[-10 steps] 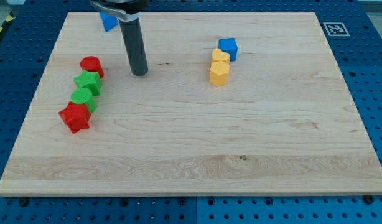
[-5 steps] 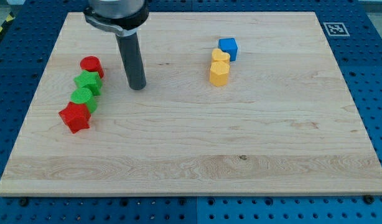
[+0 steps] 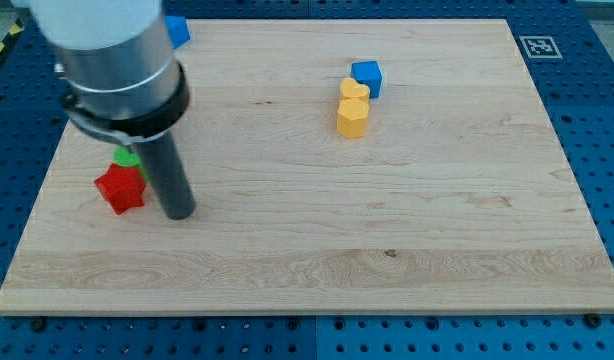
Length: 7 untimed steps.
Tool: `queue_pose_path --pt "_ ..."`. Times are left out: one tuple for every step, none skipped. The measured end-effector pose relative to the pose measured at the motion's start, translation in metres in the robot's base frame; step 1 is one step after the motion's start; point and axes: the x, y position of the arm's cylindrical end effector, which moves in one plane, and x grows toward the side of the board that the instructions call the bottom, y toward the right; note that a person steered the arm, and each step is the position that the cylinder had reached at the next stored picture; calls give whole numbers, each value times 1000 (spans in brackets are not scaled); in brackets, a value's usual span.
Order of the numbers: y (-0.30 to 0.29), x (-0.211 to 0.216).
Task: Point at the red star
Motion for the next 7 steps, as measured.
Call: queue_pose_path --pt "-9 27" --pt "-9 41" --pt "-9 41" --pt "-29 48" --pt "-69 48" --pt "-110 35" --pt "-128 6"
